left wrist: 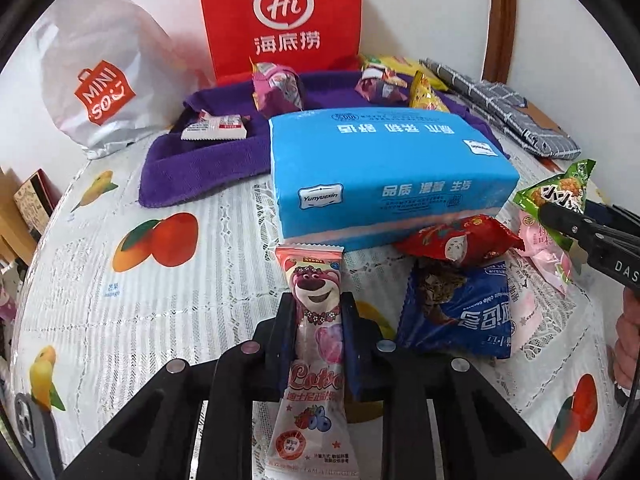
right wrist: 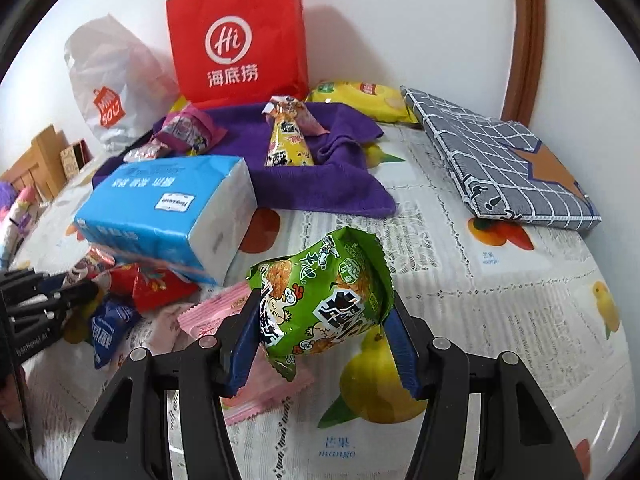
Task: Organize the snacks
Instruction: 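Carry the green bag and pink bear-print stick over the purple towel with both tools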
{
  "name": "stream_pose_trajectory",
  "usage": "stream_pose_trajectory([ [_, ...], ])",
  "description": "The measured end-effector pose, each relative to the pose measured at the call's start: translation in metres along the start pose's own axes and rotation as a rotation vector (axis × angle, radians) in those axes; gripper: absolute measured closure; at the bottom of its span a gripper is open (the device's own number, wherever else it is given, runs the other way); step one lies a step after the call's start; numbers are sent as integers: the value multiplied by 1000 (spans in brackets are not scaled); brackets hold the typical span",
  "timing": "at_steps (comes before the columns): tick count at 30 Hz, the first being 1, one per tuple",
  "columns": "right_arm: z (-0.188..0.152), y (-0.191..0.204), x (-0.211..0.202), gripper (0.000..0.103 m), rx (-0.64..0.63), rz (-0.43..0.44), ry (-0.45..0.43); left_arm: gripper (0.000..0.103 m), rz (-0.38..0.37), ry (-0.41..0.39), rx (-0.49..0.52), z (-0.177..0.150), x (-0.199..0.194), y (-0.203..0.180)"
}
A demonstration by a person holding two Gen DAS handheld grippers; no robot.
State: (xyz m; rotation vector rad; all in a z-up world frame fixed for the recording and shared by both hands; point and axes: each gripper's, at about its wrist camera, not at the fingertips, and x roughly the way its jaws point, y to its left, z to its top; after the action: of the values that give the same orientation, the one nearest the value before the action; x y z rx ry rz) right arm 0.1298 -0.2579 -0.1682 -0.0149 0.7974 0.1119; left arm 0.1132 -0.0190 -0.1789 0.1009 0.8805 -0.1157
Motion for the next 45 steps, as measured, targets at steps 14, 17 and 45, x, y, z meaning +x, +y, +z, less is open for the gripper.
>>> stream_pose_trajectory([
  [14,1,0,16,46,26,4,75,76,-50,-1,-23,0,1,3],
  [17,1,1,16,46,24,7,77,76,-61,0,-29,0,1,4],
  [45,64,25,-52,48,-50,-20,-126,81,-67,-66,-128,44,-61,38],
])
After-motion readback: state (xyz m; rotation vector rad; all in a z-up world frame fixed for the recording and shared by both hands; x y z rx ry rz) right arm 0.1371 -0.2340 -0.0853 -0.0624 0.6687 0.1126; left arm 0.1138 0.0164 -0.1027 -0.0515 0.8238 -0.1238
